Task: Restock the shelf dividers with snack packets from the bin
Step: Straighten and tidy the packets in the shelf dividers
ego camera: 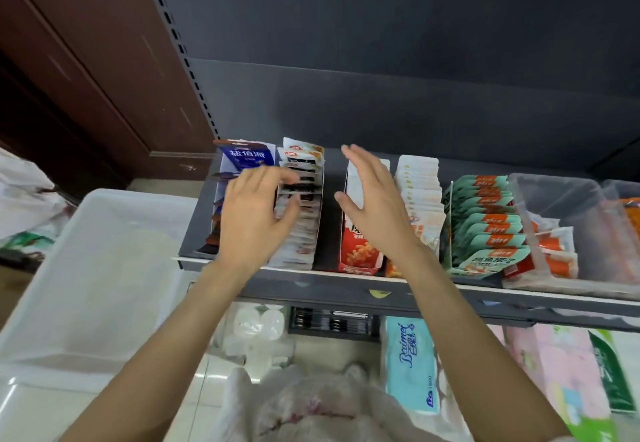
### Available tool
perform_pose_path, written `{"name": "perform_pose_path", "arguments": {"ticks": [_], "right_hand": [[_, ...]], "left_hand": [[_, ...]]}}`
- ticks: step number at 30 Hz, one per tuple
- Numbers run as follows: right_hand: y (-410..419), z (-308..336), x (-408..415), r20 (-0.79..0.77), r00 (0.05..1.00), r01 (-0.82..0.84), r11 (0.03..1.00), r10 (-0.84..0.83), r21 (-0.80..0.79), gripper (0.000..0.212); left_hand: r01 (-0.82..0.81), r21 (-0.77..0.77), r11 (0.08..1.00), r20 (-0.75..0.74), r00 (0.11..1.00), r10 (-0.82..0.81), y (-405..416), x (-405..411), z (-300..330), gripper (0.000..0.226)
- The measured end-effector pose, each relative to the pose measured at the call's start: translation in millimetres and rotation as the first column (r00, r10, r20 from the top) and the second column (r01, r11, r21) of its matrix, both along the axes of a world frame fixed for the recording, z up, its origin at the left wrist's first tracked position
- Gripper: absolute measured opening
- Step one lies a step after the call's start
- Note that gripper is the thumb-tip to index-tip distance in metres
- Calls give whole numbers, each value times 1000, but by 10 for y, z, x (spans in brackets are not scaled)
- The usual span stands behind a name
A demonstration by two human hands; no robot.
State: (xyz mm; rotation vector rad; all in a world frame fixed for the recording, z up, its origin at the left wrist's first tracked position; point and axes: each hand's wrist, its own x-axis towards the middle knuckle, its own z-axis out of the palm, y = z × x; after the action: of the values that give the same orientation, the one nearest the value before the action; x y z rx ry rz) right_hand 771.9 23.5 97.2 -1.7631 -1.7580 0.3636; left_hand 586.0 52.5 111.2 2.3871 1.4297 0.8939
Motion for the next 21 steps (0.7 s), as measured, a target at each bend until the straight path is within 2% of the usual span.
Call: {"name": "perform_pose_path", "arguments": {"ticks": [4, 8, 10, 13, 14, 16, 18, 21], "right_hand": [[447, 78, -187, 276, 954, -78, 985, 118, -152, 92], [792, 146, -282, 416, 889, -45, 941, 191, -336, 100], [891, 188, -299, 485, 853, -3, 930, 194, -367, 87], [985, 186, -327, 560, 810, -18, 963, 171, -268, 39], [1005, 184, -341, 570, 805, -16, 968, 161, -251, 30], [1044, 165, -363, 604, 780, 1, 965, 164, -264, 28], [1062, 127, -386, 634, 747, 2, 953, 200, -303, 34], [1038, 39, -360, 595, 759, -40, 931, 265, -363, 47]], "left_hand": [[50, 153, 987, -177, 984, -23, 388, -307, -122, 31], [200, 203, 959, -271, 952, -141, 612, -395, -226, 43], [273, 197, 942, -292, 933, -210, 672, -388, -272, 45], [344, 183, 921, -319, 907, -275, 741, -367, -340, 46], [363, 183, 914, -318, 901, -294, 763, -362, -361, 45], [401, 200, 894, -315, 890, -329, 809, -348, -393, 40], [428, 234, 873, -315, 883, -349, 848, -328, -404, 34], [474, 253, 844, -294, 868, -400, 885, -286, -389, 31]]}}
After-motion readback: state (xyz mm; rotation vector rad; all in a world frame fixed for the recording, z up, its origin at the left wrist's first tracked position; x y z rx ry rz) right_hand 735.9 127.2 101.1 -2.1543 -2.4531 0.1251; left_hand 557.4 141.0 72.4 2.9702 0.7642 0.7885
